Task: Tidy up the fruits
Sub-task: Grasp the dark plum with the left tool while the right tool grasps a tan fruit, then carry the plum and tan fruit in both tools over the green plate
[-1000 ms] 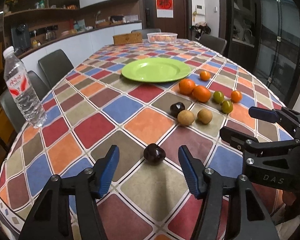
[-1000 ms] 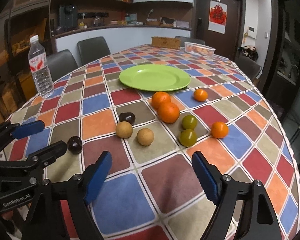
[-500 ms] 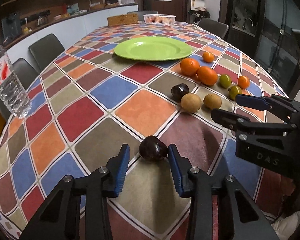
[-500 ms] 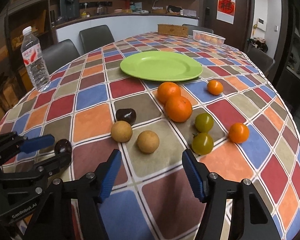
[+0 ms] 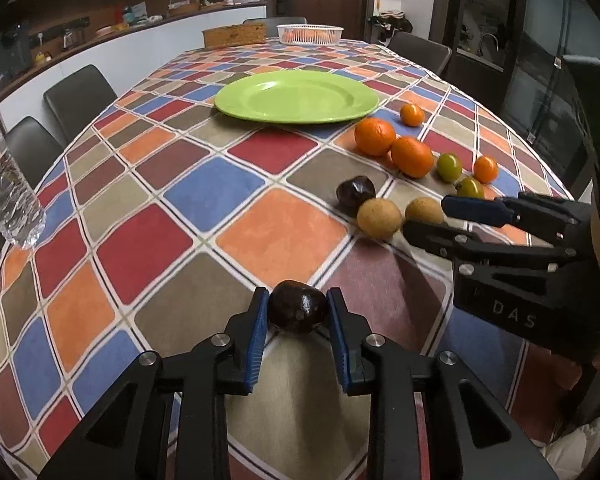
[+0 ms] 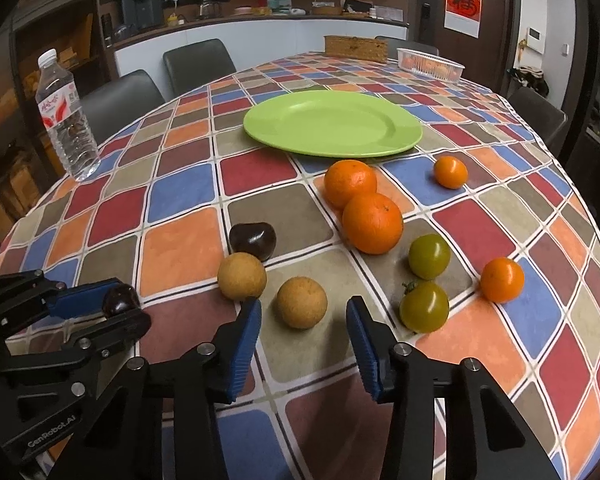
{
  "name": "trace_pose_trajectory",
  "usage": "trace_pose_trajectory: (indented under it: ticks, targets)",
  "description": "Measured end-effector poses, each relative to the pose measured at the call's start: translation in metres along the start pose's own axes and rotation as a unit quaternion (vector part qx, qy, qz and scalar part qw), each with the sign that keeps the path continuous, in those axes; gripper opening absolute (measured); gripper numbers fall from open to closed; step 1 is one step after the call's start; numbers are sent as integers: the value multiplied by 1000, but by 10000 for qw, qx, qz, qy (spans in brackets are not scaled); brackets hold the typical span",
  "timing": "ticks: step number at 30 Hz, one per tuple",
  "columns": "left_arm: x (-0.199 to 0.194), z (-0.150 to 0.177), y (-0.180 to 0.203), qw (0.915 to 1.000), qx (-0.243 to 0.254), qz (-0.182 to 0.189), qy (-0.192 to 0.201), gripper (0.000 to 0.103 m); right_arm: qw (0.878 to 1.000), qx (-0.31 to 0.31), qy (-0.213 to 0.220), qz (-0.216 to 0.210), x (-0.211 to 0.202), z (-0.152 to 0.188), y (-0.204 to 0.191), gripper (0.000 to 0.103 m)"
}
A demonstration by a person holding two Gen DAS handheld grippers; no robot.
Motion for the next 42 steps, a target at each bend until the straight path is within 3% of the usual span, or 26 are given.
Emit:
trace_pose_trajectory:
  ticks: [11, 25, 34, 42]
  targets:
    - [7, -24, 3, 9998, -42, 168, 84, 29, 9996, 115, -170, -178, 8, -3, 1, 28]
    - [-13, -54, -3, 9984, -207, 279, 445, 29, 9992, 233, 108, -306, -19, -20, 3, 28]
    - [-19, -95, -5, 9964, -120, 310, 778, 29, 9981, 224, 447, -346, -32, -55, 10, 28]
    - [-7, -141, -10, 9956, 59, 381, 850, 29, 9973, 202, 639, -310, -28, -100, 23, 28]
Point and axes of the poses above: each gripper's, at about its wrist camera, not at the fingertips, and x roughly the way its jaws point, y to its right, z to its underside, the point moved 8 cm from there along x, roughly the way its jaws point, and after that the axes turned 1 degree about y, right-handed, at the moved point
